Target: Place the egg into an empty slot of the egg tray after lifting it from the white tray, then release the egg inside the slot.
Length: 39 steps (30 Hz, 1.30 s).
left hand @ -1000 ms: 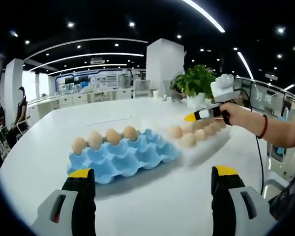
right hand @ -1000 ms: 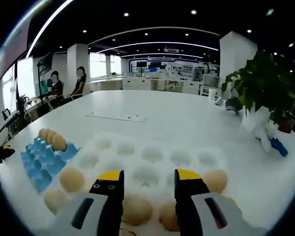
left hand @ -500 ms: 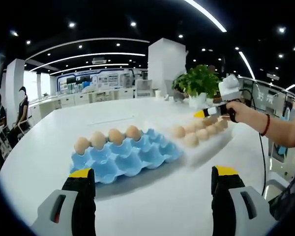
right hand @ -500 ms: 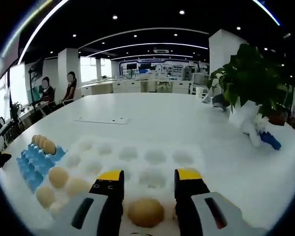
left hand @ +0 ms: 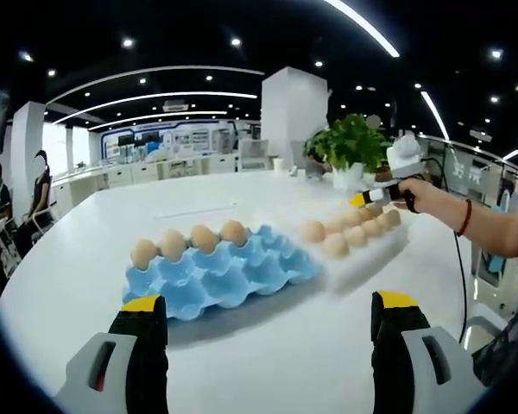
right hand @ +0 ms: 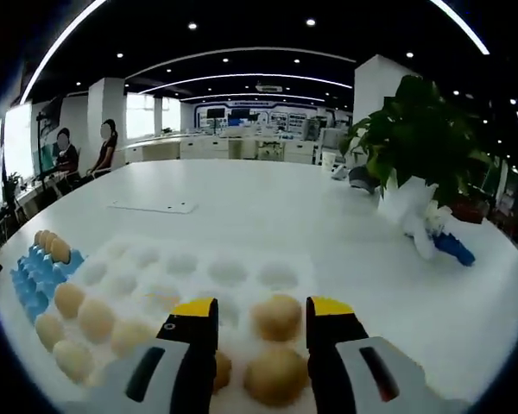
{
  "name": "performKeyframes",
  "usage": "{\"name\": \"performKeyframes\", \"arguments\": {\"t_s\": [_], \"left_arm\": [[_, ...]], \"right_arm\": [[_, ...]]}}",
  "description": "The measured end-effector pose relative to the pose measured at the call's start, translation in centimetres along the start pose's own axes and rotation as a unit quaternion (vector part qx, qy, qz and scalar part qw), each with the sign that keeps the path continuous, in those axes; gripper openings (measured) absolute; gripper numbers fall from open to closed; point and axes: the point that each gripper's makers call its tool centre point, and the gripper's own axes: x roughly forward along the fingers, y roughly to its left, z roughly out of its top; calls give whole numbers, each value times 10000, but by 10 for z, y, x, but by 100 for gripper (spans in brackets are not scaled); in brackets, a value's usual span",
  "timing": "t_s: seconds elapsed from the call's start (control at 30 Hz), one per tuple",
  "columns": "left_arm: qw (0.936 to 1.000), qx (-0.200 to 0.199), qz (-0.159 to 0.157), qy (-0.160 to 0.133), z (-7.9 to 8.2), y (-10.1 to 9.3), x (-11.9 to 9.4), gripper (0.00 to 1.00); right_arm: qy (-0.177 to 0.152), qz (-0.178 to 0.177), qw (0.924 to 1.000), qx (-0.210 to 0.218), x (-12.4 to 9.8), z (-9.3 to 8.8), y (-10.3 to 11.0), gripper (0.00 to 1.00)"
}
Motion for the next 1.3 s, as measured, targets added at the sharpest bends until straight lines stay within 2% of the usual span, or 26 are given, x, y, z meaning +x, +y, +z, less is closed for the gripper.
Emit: {"name": "performKeyframes", "arguments": {"t_s": [0.43,0.53,0.67,0.7,0.8,0.87,0.9,0.93,1.0,1.07,1.13,1.3], "left_arm": [[10000,-23,55,3,0,2,0,100],[10000,-25,43,3,0,2,1,100],[10000,-30,44,21,-1,2,2,100],[10000,-37,49,21,-1,3,2,100],[10000,-39,54,14,0,3,2,100],[10000,-46,54,1,0,4,2,100],[10000,-50,56,5,0,4,2,100],[10000,-51,66,8,0,4,2,100],[9999,-78,74,-1,1,5,0,100],[9998,-170,64,-82,3,6,-2,100],[9998,-170,81,-85,2,8,-3,100],[9999,-125,91,8,-2,7,-2,100]], "right_arm": [[170,-10,9998,108,11,-12,-8,33],[125,50,9994,324,16,-9,-11,32],[121,-83,9992,362,12,-9,-13,28],[113,-23,9984,559,14,-9,-12,28],[90,8,9983,574,12,-9,-11,27],[83,-6,9982,594,3,-13,-6,27],[84,-10,9981,611,3,-13,-6,27],[93,-22,9977,668,11,-9,-12,27],[97,-34,9974,708,6,-11,-9,27],[83,-20,9968,791,11,-8,-12,27],[72,-20,9966,820,0,-12,-7,27],[-12,-14,9961,882,-3,-7,-10,27]]}}
